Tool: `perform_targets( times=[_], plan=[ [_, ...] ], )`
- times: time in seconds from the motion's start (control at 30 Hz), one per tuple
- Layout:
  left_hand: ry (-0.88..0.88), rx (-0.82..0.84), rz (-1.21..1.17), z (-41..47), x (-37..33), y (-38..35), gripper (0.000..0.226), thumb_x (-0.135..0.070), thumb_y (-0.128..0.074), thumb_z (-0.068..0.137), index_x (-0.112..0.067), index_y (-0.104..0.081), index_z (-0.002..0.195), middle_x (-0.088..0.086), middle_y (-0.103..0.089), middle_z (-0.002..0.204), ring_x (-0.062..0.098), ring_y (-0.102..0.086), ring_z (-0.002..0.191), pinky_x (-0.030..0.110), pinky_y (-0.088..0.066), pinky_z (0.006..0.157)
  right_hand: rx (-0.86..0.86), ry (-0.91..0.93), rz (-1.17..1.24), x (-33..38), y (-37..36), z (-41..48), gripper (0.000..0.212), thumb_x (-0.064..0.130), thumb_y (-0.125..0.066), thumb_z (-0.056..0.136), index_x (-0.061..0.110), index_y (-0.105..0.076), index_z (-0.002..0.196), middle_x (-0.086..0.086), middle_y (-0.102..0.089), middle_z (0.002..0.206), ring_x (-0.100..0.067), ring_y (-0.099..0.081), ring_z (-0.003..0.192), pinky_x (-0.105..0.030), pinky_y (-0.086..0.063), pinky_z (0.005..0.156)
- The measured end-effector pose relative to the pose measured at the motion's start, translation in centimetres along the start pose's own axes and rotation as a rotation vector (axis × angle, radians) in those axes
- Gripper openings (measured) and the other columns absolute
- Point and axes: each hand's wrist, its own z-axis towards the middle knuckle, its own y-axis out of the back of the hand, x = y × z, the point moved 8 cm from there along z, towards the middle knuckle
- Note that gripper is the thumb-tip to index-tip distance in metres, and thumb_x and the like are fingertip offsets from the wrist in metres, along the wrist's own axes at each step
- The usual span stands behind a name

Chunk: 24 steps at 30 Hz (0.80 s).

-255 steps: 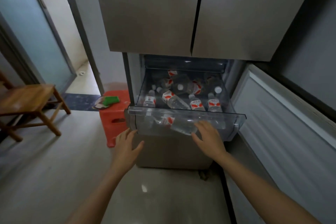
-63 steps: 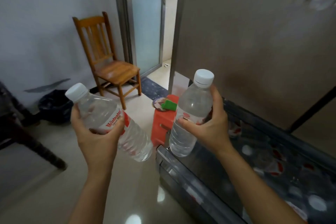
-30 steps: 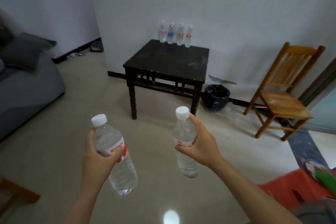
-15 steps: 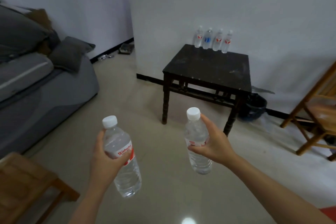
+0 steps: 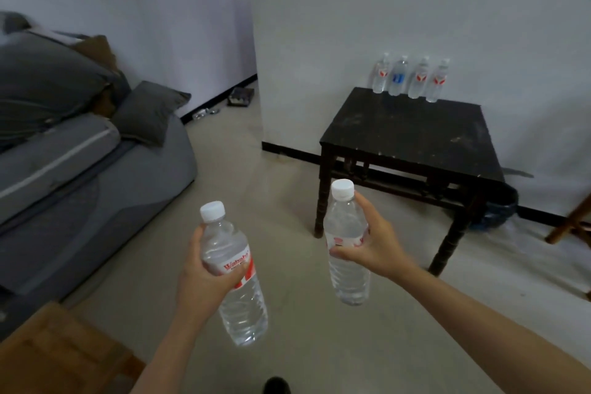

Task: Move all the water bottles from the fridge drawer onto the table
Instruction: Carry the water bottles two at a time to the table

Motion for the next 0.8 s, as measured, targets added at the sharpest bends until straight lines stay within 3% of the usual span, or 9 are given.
perform_targets(
  times=[0.07, 0.13, 0.2, 0.27, 0.4, 0.5, 0.63, 0.8],
  plan=[
    [-0.016, -0.023, -0.001, 3.8, -0.2, 1.0, 0.107, -0.048, -0.076, 0.036, -0.034, -0.036, 0.134, -0.01, -0.056, 0.111, 0.014, -0.056, 0.099, 0.034, -0.045, 0.087, -0.039, 0.011, 0.056, 0.0, -1.8, 4.1, 0.093, 0.028, -0.082, 0.062, 0.046, -0.025, 0.133, 0.013, -0.049, 0.129, -0.023, -0.059, 0.099, -0.043, -0.053, 0.084],
    [-0.023, -0.049, -0.002, 7.6, -0.4, 2.2, 0.106, -0.035, -0.082, 0.042, -0.029, -0.034, 0.136, -0.007, -0.054, 0.112, 0.016, -0.055, 0.099, 0.033, -0.043, 0.086, -0.05, 0.028, 0.083, 0.5, -3.7, 8.4, 0.092, 0.03, -0.08, 0.062, 0.051, -0.023, 0.131, 0.007, -0.049, 0.131, -0.022, -0.058, 0.098, -0.043, -0.053, 0.084],
    [-0.04, -0.082, 0.001, 10.7, -0.9, 3.7, 0.099, -0.013, -0.087, 0.055, -0.025, -0.034, 0.137, -0.005, -0.052, 0.111, 0.018, -0.054, 0.1, 0.031, -0.042, 0.085, -0.058, 0.04, 0.093, 1.4, -5.6, 12.3, 0.089, 0.032, -0.079, 0.062, 0.06, -0.021, 0.124, 0.009, -0.049, 0.126, -0.02, -0.058, 0.093, -0.041, -0.053, 0.084],
    [-0.075, -0.145, 0.012, 13.9, -1.3, 6.0, 0.089, -0.001, -0.082, 0.062, -0.025, -0.035, 0.134, -0.004, -0.05, 0.113, 0.018, -0.053, 0.102, 0.032, -0.042, 0.085, -0.05, 0.065, 0.109, 2.7, -7.7, 16.0, 0.087, 0.027, -0.08, 0.064, 0.059, -0.022, 0.122, 0.015, -0.046, 0.124, -0.014, -0.054, 0.096, -0.037, -0.052, 0.084],
    [-0.08, -0.213, 0.004, 19.1, -0.2, 9.8, 0.083, 0.001, -0.08, 0.063, -0.036, -0.033, 0.121, -0.004, -0.049, 0.111, 0.015, -0.05, 0.099, 0.028, -0.039, 0.078, 0.018, 0.102, 0.143, 5.1, -12.3, 22.1, 0.087, 0.023, -0.081, 0.065, 0.057, -0.023, 0.121, 0.019, -0.045, 0.122, -0.008, -0.049, 0.108, -0.024, -0.045, 0.082],
    [-0.043, -0.234, -0.019, 22.8, 1.6, 11.3, 0.085, 0.001, -0.08, 0.062, -0.031, -0.035, 0.128, -0.005, -0.05, 0.109, 0.017, -0.051, 0.099, 0.03, -0.04, 0.079, 0.064, 0.099, 0.136, 5.5, -15.3, 25.4, 0.086, 0.023, -0.081, 0.066, 0.059, -0.023, 0.118, 0.027, -0.042, 0.116, -0.005, -0.048, 0.104, -0.02, -0.044, 0.08],
    [-0.027, -0.238, -0.042, 29.6, 3.7, 13.0, 0.086, 0.004, -0.08, 0.061, -0.026, -0.039, 0.13, -0.005, -0.055, 0.106, 0.019, -0.055, 0.096, 0.029, -0.042, 0.079, 0.06, 0.072, 0.118, 5.4, -19.0, 30.5, 0.087, 0.024, -0.081, 0.065, 0.06, -0.022, 0.118, 0.02, -0.042, 0.123, -0.001, -0.047, 0.102, -0.017, -0.043, 0.079],
    [-0.099, -0.182, -0.012, 39.0, 4.7, 15.2, 0.087, -0.001, -0.081, 0.063, -0.023, -0.037, 0.134, -0.003, -0.051, 0.115, 0.019, -0.053, 0.101, 0.034, -0.044, 0.085, -0.012, 0.043, 0.072, 5.9, -22.3, 37.3, 0.091, 0.029, -0.08, 0.063, 0.065, -0.02, 0.12, 0.02, -0.043, 0.127, 0.0, -0.051, 0.101, -0.023, -0.047, 0.08]
  ],
)
